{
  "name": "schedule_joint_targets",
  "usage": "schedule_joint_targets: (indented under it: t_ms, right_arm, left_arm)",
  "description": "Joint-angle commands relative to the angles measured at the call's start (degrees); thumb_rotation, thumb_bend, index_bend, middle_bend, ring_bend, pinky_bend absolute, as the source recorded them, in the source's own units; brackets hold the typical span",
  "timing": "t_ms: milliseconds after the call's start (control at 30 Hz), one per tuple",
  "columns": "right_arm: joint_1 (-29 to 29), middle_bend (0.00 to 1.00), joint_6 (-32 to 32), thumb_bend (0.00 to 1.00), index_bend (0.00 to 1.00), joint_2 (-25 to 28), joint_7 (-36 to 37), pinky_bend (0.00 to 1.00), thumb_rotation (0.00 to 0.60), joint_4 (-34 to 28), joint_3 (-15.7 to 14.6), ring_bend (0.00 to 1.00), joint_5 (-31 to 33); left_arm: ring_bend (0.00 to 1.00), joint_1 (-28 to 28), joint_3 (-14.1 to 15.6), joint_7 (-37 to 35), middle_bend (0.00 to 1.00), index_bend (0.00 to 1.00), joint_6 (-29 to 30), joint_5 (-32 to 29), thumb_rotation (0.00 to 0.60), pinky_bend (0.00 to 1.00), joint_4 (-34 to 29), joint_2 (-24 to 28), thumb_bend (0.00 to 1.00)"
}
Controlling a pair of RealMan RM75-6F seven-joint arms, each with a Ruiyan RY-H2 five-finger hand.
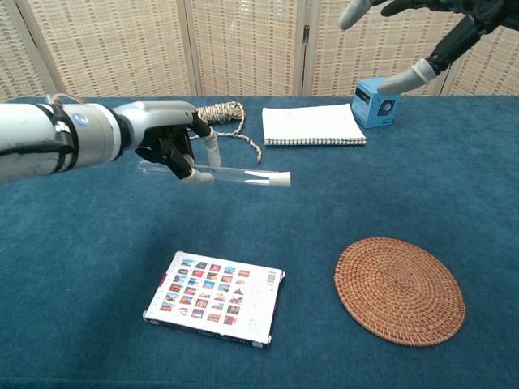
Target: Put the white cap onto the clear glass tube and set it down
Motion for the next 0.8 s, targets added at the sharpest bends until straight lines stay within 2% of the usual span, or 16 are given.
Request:
schedule_joint_targets:
  t_ms: [33, 300, 567, 667, 800]
  right_arm:
    - [-0.9, 0.16, 0.5, 0.11, 0.26, 0.6, 0.8, 0.0, 0.6, 0.8, -0.5, 0.0, -0.3]
    - [-2.4, 0.16, 0.4, 0.11, 0.26, 1.2, 2.8, 0.0, 0.6, 3.6, -1.3, 0.0, -0.4]
    - [-2.9, 0.16, -0.2, 0.11, 0.26, 1.0, 4.8, 0.0, 0.6, 5.8, -1.5, 0.0, -0.3]
    - [-3.0, 0.16, -0.5, 0.11, 0.26, 0.9, 5.4, 0.0, 0.6, 6.5, -1.5, 0.0, -0.3]
    - [-3.1, 0.16, -0.7, 0.11, 0.26, 0.8, 5.7, 0.0, 0.6, 6.8, -1.4, 0.0, -0.4]
  left_arm:
    - [0.9, -1.8, 0.3, 3.2, 1.0, 0.61, 0.8, -2.4, 0.6, 1.0, 4.3, -4.2, 0.36]
    - [0.9, -3.4, -0.5, 6.4, 1.0, 0.61, -0.5, -3.8, 0.6, 1.0, 13.7, -11.7, 0.36]
    - [0.9, -3.6, -1.4, 7.8, 1.0, 0.59, -2.5, -3.8, 0.6, 1.0, 19.9, -15.8, 0.36]
    - [0.9, -3.5, -1.8, 8.2, 1.0, 0.55, -3.2, -3.8, 0.6, 1.0, 20.6, -16.1, 0.36]
    - [0.9, -3.1, -2.2, 8.9, 1.0, 0.45, -3.3, -3.6, 0.6, 1.0, 20.1, -15.8, 0.36]
